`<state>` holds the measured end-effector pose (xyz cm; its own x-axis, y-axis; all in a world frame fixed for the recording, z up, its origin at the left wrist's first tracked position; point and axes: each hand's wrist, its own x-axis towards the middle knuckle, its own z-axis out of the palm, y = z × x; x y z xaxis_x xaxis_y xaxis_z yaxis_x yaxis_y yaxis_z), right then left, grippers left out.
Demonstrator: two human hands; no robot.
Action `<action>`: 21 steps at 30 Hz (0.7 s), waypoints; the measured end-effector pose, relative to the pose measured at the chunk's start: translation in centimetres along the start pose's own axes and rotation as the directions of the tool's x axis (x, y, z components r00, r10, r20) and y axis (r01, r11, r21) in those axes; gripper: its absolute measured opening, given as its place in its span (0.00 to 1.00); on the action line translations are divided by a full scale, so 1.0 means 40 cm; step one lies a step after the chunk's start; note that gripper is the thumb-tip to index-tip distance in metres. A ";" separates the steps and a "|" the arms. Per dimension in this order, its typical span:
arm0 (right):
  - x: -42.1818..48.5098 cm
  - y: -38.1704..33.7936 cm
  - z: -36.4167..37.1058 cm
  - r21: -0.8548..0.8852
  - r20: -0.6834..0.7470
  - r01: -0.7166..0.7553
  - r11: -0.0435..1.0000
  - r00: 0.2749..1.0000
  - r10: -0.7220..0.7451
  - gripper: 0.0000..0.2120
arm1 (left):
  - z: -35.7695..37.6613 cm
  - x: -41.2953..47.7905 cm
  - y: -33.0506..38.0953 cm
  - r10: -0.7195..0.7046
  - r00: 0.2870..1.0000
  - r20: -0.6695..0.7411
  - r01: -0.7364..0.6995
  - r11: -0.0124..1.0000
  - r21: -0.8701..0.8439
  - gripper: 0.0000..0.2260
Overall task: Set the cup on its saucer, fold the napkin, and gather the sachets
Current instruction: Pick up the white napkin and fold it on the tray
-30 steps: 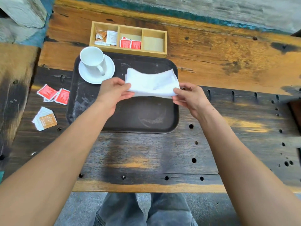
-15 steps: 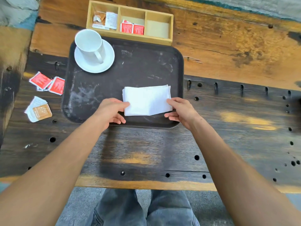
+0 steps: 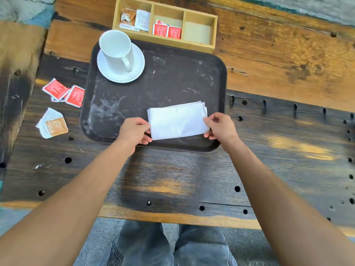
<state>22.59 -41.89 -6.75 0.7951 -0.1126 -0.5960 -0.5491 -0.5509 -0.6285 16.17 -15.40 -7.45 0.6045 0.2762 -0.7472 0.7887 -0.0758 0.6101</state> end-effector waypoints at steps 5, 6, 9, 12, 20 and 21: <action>-0.011 -0.008 0.012 -0.249 -0.145 -0.017 0.968 0.989 -0.020 0.20 | 0.015 0.010 0.018 0.027 0.986 -0.163 -0.010 0.995 0.100 0.11; -0.014 -0.012 0.019 -0.280 -0.132 -0.043 0.959 0.991 0.005 0.22 | 0.017 0.012 0.027 0.067 0.980 -0.187 -0.043 0.991 0.129 0.12; -0.021 -0.032 0.055 -0.246 -0.106 -0.111 0.963 0.991 0.087 0.23 | 0.026 0.015 0.047 0.125 0.975 -0.183 -0.089 0.977 0.196 0.09; -0.013 -0.046 0.076 -0.025 -0.121 -0.242 0.970 0.964 0.237 0.24 | 0.031 0.016 0.048 0.079 0.982 -0.173 -0.043 0.979 0.199 0.00; 0.046 -0.119 0.004 -0.223 0.018 0.018 0.975 1.000 -0.014 0.09 | 0.009 -0.002 0.076 0.194 0.976 -0.100 -0.073 0.720 0.690 0.08; 0.052 -0.128 -0.005 -0.226 0.043 0.057 0.972 0.998 -0.048 0.07 | 0.010 0.001 0.087 0.288 0.953 -0.093 -0.137 0.683 0.717 0.09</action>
<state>27.11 -39.47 -4.65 0.8086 -0.0500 -0.5863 -0.4307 -0.7292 -0.5318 18.98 -16.02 -5.46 0.7931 0.3307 -0.5114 0.5365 -0.7768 0.3298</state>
